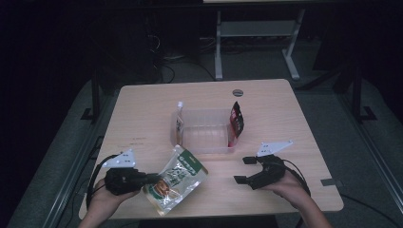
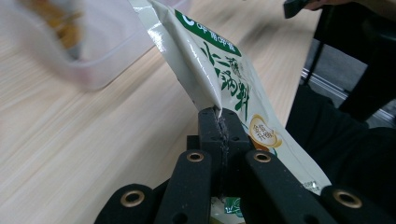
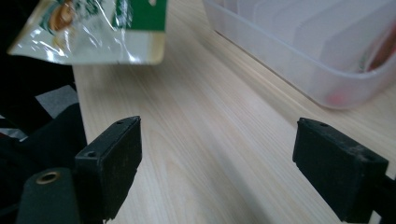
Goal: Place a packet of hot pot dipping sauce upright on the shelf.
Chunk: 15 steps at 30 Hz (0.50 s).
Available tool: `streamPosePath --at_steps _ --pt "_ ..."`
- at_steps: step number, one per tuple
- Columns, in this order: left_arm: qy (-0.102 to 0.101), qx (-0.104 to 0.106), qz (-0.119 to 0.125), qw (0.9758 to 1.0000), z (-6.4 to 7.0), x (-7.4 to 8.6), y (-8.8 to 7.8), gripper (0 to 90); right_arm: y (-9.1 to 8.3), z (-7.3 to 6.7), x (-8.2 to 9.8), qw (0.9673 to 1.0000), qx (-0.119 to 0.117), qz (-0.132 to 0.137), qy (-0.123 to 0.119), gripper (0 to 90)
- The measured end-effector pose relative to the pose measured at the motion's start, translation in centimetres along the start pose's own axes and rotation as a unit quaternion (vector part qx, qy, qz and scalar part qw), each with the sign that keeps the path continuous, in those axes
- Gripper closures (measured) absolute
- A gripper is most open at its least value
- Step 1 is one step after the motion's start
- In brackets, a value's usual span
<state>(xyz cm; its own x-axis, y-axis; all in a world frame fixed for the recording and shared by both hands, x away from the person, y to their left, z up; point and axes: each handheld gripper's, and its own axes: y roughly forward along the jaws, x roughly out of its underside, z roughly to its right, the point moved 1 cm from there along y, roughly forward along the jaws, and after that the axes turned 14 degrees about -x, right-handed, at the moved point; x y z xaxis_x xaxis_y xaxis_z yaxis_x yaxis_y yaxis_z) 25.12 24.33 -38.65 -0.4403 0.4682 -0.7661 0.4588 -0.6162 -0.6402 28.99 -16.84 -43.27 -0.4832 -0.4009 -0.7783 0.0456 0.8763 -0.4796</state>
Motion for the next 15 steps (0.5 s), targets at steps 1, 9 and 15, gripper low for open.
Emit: streamPosePath --at_steps 1,9,15 --pt "0.007 0.005 0.001 1.0000 0.2 -0.3 0.4 90.0 0.1 0.0 -0.1 1.0000 -0.004 0.002 -0.001 15.2" --pt "0.046 0.042 0.000 0.9981 1.8 -2.9 4.0 90.0 0.8 0.2 -1.4 0.9992 -0.039 0.009 -0.010 15.1" --pt "0.072 0.063 -0.005 0.9954 2.6 -4.3 6.4 90.0 1.4 0.7 -2.2 0.9981 -0.059 -0.001 -0.017 15.4"
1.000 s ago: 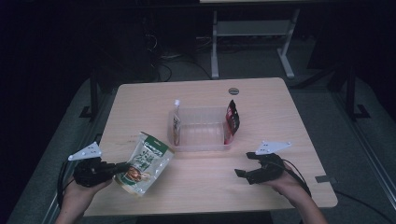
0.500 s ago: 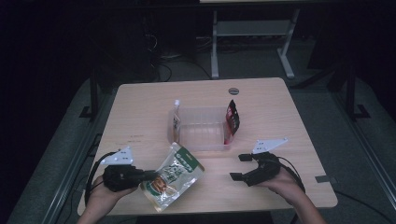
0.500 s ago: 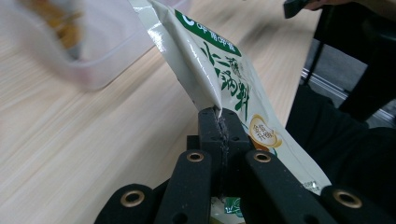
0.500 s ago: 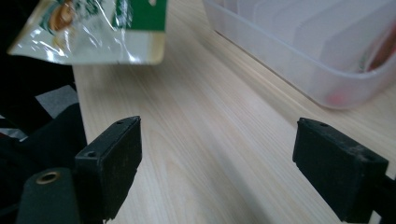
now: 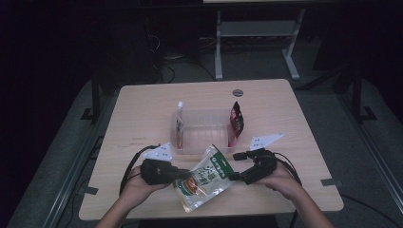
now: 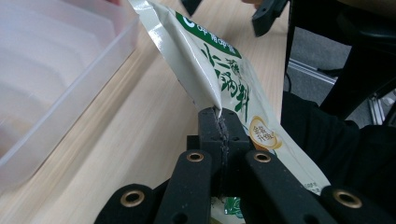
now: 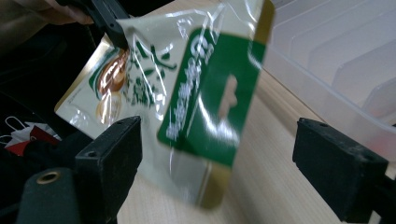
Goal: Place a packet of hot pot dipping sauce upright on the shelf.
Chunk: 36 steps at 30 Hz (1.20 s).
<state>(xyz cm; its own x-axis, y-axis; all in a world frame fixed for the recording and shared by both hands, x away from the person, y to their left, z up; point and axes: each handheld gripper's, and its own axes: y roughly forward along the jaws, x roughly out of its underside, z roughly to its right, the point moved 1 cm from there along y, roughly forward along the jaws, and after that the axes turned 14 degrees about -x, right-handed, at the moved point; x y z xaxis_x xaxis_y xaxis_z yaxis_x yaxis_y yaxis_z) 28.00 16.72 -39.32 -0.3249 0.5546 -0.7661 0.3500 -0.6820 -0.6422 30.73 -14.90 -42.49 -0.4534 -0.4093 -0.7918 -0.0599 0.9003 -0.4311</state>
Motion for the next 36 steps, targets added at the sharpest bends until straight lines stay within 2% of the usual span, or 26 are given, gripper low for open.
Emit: streamPosePath --at_steps 7,10,12,13,14,16,20,23,24,25,26,29,34,36 --pt "0.017 0.017 0.015 0.9996 0.0 -0.7 0.8 90.0 0.5 1.4 -0.5 0.9993 -0.035 0.013 0.003 16.4" --pt "0.019 0.016 0.020 0.9995 -0.2 -0.8 0.8 90.0 0.9 1.8 -0.6 0.9983 -0.055 0.017 0.009 21.4" --pt "0.018 0.016 0.023 0.9994 -0.3 -0.8 0.7 90.0 1.2 1.9 -0.5 0.9973 -0.071 0.014 0.013 27.9" --pt "0.020 0.015 0.023 0.9994 -0.4 -0.7 0.6 90.0 1.2 1.9 -0.5 0.9973 -0.071 0.014 0.013 27.9" --pt "0.020 0.014 0.022 0.9995 -0.4 -0.7 0.6 90.0 1.3 1.8 -0.4 0.9965 -0.081 0.017 0.013 36.3" --pt "0.020 0.009 0.024 0.9995 -0.5 -0.6 0.7 90.0 1.3 1.8 -0.4 0.9965 -0.081 0.016 0.013 38.0" --pt "0.019 0.001 0.022 0.9996 -0.8 -0.4 0.5 90.0 0.8 1.9 -0.3 0.9965 -0.080 0.021 0.011 53.4" --pt "0.014 -0.005 0.020 0.9997 -1.1 -0.3 0.6 90.0 0.5 1.7 -0.4 0.9964 -0.081 0.025 0.002 63.2" --pt "0.015 -0.007 0.020 0.9997 -1.2 -0.2 0.6 90.0 0.4 1.6 -0.4 0.9961 -0.083 0.029 -0.011 71.3" --pt "0.017 -0.009 0.020 0.9996 -1.3 -0.2 0.7 90.0 0.4 1.6 -0.4 0.9961 -0.083 0.029 -0.011 71.3" --pt "0.015 -0.008 0.020 0.9997 -1.4 -0.2 0.7 90.0 0.4 1.4 -0.5 0.9955 -0.087 0.031 -0.022 77.0" --pt "0.015 -0.010 0.022 0.9996 -1.5 -0.2 0.7 90.0 0.5 1.2 -0.6 0.9954 -0.087 0.026 -0.029 79.0" --pt "0.014 -0.011 0.032 0.9994 -1.7 -0.2 0.4 90.0 0.6 1.2 -0.6 0.9950 -0.092 0.028 -0.026 79.0" --pt "0.011 -0.010 0.032 0.9994 -1.7 -0.2 0.3 90.0 0.7 1.1 -0.7 0.9944 -0.097 0.028 -0.032 82.6"
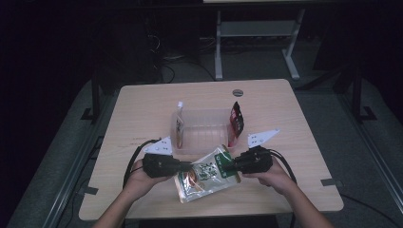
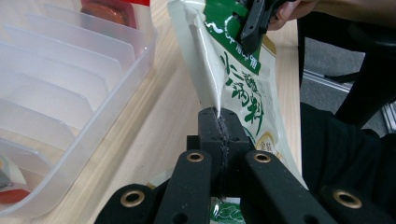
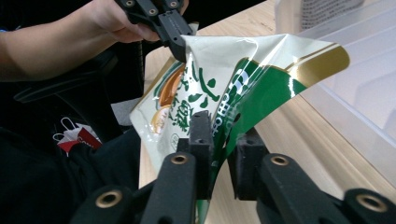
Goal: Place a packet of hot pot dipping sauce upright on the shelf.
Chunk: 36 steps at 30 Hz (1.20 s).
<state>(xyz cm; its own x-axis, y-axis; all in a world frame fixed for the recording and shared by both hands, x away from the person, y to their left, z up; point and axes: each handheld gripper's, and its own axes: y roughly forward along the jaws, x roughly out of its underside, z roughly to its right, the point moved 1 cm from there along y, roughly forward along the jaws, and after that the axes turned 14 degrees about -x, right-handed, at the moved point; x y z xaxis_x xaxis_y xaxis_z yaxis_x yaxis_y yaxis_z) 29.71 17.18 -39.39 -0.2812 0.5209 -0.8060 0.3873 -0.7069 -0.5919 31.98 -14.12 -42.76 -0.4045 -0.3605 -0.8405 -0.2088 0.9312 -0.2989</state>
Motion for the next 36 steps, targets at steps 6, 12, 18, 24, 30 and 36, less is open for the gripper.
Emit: streamPosePath --at_steps 6,12,18,24,30,36 --pt "-0.002 -0.003 0.001 1.0000 -0.5 0.1 0.1 90.0 0.4 -0.2 0.0 0.9999 -0.016 -0.003 0.002 89.5" --pt "-0.006 -0.012 0.008 0.9999 -1.0 0.5 0.4 89.7 0.6 -0.4 -0.2 0.9997 -0.026 0.000 0.001 90.0" --pt "-0.011 -0.015 0.015 0.9997 -1.3 0.6 0.5 87.2 0.5 -0.8 -0.5 0.9993 -0.031 0.020 0.001 90.0" --pt "-0.011 -0.027 0.016 0.9994 -1.3 0.7 0.5 75.9 0.5 -1.0 -0.7 0.9993 -0.027 0.024 0.000 90.0" --pt "-0.015 -0.046 0.010 0.9988 -1.3 0.8 0.4 51.4 0.4 -1.3 -0.9 0.9988 -0.036 0.035 0.000 90.0" --pt "-0.021 -0.059 0.004 0.9980 -1.4 1.2 -0.4 42.0 -0.1 -1.8 -1.4 0.9984 -0.033 0.045 -0.012 90.0"
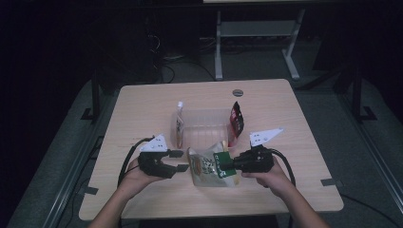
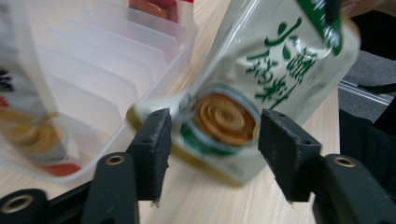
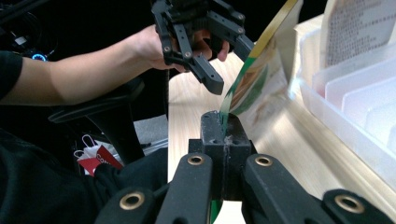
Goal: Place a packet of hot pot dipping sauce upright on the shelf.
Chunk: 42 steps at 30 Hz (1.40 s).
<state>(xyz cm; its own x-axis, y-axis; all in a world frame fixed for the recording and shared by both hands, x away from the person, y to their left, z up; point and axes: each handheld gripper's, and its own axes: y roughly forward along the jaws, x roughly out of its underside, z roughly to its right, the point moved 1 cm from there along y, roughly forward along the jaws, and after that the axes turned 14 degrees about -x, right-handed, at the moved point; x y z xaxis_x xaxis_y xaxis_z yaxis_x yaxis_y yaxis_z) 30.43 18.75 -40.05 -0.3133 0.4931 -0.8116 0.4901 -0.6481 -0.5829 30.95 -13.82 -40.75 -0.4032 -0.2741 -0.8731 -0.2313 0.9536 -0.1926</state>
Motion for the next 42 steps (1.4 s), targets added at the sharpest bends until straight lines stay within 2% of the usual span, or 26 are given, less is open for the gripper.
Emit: streamPosePath --at_steps 4,5,8,9,18,21,24,25,27,31,34,38,42 --pt "-0.006 0.004 -0.010 0.9999 -0.1 0.6 -0.2 36.5 -0.1 -0.4 -0.4 0.9999 -0.002 0.009 -0.006 90.0" --pt "-0.003 0.010 -0.022 0.9997 -0.1 0.9 -0.2 33.8 0.0 -0.6 -0.6 0.9999 0.003 0.009 -0.012 90.0" --pt "0.000 0.014 -0.031 0.9994 0.0 1.3 -0.1 29.6 -0.1 -0.8 -0.9 0.9998 0.005 0.009 -0.017 90.0" --pt "-0.001 0.018 -0.041 0.9990 0.0 1.7 0.0 27.6 -0.1 -0.9 -1.2 0.9996 0.006 0.014 -0.025 90.0" --pt "0.003 0.011 -0.058 0.9982 0.1 2.4 0.5 24.5 -0.6 -1.3 -2.5 0.9986 0.016 0.034 -0.036 90.0" --pt "0.008 0.012 -0.063 0.9979 0.1 2.5 0.7 24.1 -1.0 -1.5 -3.9 0.9978 0.018 0.043 -0.046 90.0" --pt "0.006 0.014 -0.063 0.9979 0.3 2.6 0.7 23.3 -1.1 -1.4 -4.7 0.9971 0.024 0.045 -0.057 90.0" --pt "0.010 0.012 -0.065 0.9977 0.3 2.7 0.8 22.5 -1.4 -1.3 -5.6 0.9967 0.030 0.046 -0.059 90.0" --pt "0.009 0.012 -0.066 0.9977 0.4 2.7 0.9 22.0 -1.5 -1.2 -5.9 0.9965 0.031 0.047 -0.061 90.0" --pt "0.015 0.011 -0.070 0.9974 0.4 2.7 1.0 19.8 -2.0 -0.5 -7.7 0.9946 0.051 0.055 -0.070 90.0" --pt "0.016 0.011 -0.074 0.9970 0.4 2.8 0.9 19.2 -2.2 0.0 -8.4 0.9938 0.056 0.063 -0.072 90.0" --pt "0.020 0.010 -0.069 0.9974 0.3 2.9 1.1 18.8 -2.3 0.8 -9.2 0.9925 0.065 0.072 -0.075 90.0" --pt "0.017 0.011 -0.072 0.9972 0.4 3.0 1.1 18.6 -2.2 1.5 -9.6 0.9927 0.069 0.071 -0.069 90.0"
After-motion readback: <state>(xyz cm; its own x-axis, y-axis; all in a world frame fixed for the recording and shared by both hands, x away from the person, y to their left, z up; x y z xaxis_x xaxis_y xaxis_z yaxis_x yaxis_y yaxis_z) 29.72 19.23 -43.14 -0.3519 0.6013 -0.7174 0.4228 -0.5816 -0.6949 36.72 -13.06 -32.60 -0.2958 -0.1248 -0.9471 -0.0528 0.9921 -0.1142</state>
